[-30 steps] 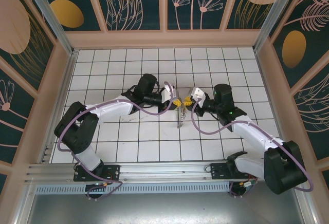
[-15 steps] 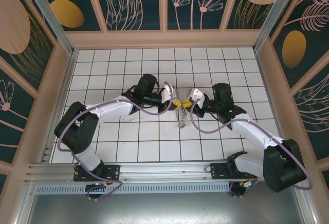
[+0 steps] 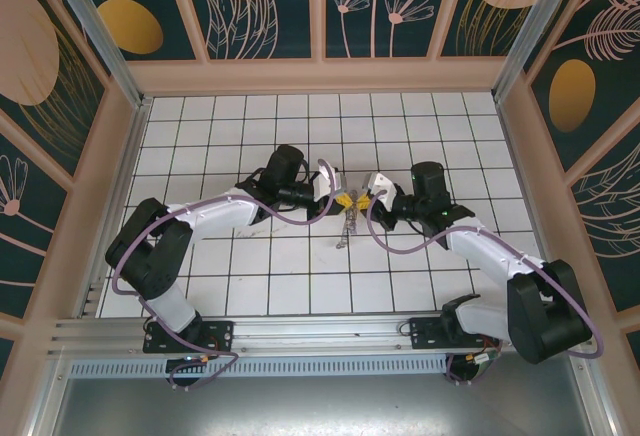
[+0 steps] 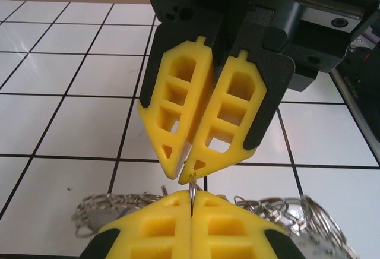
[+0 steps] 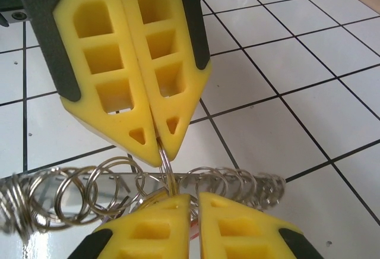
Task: Put the keys on the keyring
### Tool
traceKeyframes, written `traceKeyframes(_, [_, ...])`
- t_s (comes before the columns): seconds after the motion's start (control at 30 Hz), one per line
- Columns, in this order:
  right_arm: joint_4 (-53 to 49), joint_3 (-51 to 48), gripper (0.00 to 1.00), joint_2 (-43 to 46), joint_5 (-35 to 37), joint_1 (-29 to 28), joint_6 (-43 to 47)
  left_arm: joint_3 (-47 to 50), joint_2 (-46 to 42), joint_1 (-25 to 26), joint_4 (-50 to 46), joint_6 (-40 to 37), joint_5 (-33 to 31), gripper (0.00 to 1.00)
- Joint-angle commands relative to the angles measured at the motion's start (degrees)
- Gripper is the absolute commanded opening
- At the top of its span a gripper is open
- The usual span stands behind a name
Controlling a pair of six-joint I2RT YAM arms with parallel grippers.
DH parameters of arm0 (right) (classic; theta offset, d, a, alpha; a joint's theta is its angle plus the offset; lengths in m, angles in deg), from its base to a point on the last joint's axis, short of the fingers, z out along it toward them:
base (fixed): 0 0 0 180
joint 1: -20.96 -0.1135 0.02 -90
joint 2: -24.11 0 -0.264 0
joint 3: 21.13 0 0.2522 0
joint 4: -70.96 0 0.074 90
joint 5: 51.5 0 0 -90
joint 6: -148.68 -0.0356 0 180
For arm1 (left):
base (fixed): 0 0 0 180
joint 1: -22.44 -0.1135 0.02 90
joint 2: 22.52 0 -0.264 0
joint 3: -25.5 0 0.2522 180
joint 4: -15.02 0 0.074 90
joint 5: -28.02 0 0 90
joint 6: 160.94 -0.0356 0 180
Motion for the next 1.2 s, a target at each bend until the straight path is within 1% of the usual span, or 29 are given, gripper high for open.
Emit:
traceKeyframes(0.0, [0.36, 0.79, 0.11, 0.45, 0.14, -0.30, -0.39, 0.16, -2.55, 0.25, 4.74, 1.03, 1.22, 0.00])
traceKeyframes(0.13, [0.79, 0.27, 0.13, 3.35, 7.68, -0.30, -0.89, 0.20, -2.74, 0.23, 3.56, 0.08, 0.48, 0.00])
traceKeyframes(0.23, [-0.24, 0.17, 0.14, 6.12, 8.89, -0.13, 0.45, 0.15, -2.82, 0.22, 2.16, -0.98, 0.01, 0.00])
traceKeyframes(0.3, [-2.06, 0.64, 0.16, 7.30, 7.71, -0.04, 1.49, 0.23, -2.82, 0.18, 1.50, -1.53, -0.15, 0.00])
traceKeyframes(0.43, [-6.41, 2.73, 0.19, 7.19, 0.95, 0.05, 2.85, -0.11, -2.65, 0.18, 1.15, -1.92, -0.18, 0.00])
traceKeyframes(0.57, [-6.39, 3.75, 0.20, 5.76, -2.96, -0.04, 3.06, -0.11, -2.64, 0.19, 1.49, -1.69, -0.05, 0.00])
traceKeyframes(0.93, [-4.40, 5.16, 0.20, 1.90, -4.64, -0.14, 3.46, 0.02, -3.07, 0.20, 1.53, -1.49, 0.25, 0.00])
traceKeyframes(1.17, [-3.79, 5.35, 0.16, -0.03, -5.45, -0.13, 3.38, -0.02, -3.08, 0.22, 1.40, -1.40, 0.22, 0.00])
